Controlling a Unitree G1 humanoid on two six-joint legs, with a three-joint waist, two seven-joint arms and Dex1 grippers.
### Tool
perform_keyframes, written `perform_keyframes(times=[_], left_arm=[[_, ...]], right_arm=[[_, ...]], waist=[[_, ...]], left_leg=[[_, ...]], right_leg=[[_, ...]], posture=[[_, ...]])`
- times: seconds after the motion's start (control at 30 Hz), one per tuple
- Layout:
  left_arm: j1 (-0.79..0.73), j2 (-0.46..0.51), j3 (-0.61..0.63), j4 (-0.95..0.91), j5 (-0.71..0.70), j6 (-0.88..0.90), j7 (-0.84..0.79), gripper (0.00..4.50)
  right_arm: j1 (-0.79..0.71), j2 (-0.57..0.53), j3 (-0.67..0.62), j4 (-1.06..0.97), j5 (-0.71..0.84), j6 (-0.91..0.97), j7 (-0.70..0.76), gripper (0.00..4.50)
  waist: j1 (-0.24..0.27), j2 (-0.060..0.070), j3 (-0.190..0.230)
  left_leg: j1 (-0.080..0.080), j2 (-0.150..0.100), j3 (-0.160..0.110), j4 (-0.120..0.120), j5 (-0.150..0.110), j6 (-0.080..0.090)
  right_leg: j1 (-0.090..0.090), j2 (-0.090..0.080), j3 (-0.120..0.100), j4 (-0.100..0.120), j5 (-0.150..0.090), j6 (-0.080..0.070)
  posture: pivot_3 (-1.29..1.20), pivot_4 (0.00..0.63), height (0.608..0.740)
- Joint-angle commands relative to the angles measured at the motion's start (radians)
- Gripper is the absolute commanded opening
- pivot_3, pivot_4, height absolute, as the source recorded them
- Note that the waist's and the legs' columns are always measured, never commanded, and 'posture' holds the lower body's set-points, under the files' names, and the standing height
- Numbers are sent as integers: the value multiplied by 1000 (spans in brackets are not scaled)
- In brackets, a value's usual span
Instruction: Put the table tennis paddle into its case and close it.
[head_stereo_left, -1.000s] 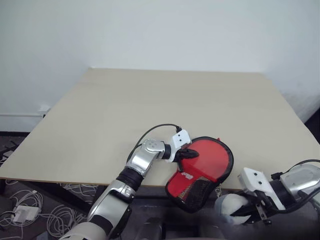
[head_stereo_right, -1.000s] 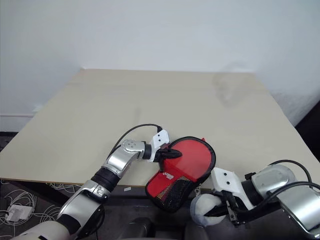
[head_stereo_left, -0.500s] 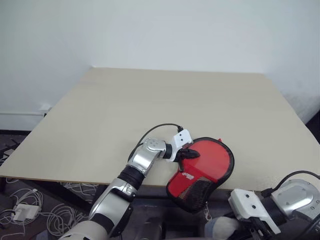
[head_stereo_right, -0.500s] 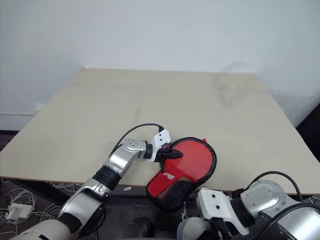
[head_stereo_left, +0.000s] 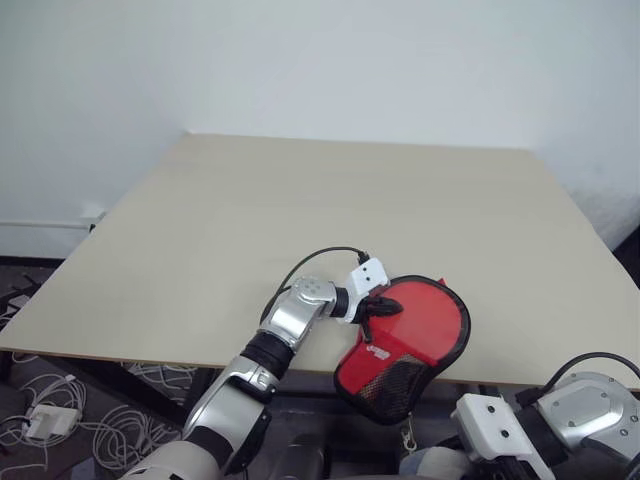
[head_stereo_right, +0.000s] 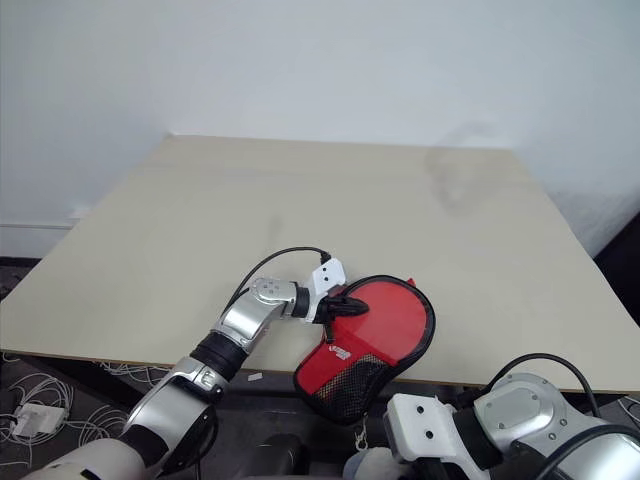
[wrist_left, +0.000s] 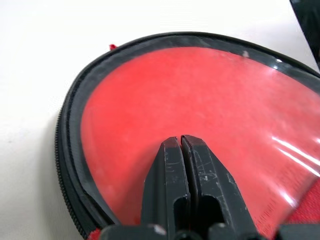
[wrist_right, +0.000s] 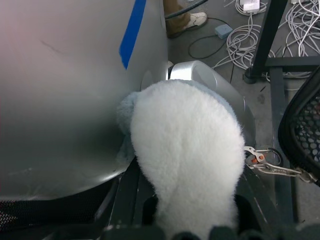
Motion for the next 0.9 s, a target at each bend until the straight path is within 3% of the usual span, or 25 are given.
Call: perform_keyframes(times=[0.03, 0.1, 0.47, 0.7, 0.8, 0.9], left_arm=[[-22, -5, 10, 26, 15, 6, 23, 0], [-25, -5, 15, 30, 15, 0, 27, 0], [0, 57, 85, -30, -5, -30, 65, 0], [42, 145, 177, -139, -16, -73, 146, 0], [57, 187, 245, -201, -51, -49, 167, 571], [97, 257, 325, -293, -96, 1, 168, 1566]], right_arm=[[11, -12, 26, -82, 38, -22, 20, 836], [-9, -16, -11, -60, 64, -16, 29, 836], [-354, 49, -162, 244, 291, 95, 51, 4479], [-590, 177, -163, 571, 210, 136, -93, 4479], [-628, 202, -152, 653, 150, 120, -132, 4500], [-630, 223, -146, 700, 106, 102, -154, 4500]], waist=[[0, 0, 0], [0, 0, 0], [-1, -1, 1], [0, -1, 0], [0, -1, 0], [-1, 0, 0]], left_leg=[[0, 0, 0, 0, 0, 0], [0, 0, 0, 0, 0, 0], [0, 1, 0, 0, 0, 0], [-1, 1, 0, -1, 0, 1], [-3, 0, 0, -1, 0, 1], [-3, 0, 0, -1, 0, 1]], right_leg=[[0, 0, 0, 0, 0, 0], [0, 0, 0, 0, 0, 0], [1, 0, -1, 0, 1, -2], [-3, 0, 1, 0, 5, -7], [-5, 0, 1, 0, 5, -8], [-5, 0, 2, 0, 6, -8]], posture=[[0, 0, 734], [0, 0, 734], [0, 0, 734], [0, 0, 734], [0, 0, 734], [0, 0, 734]])
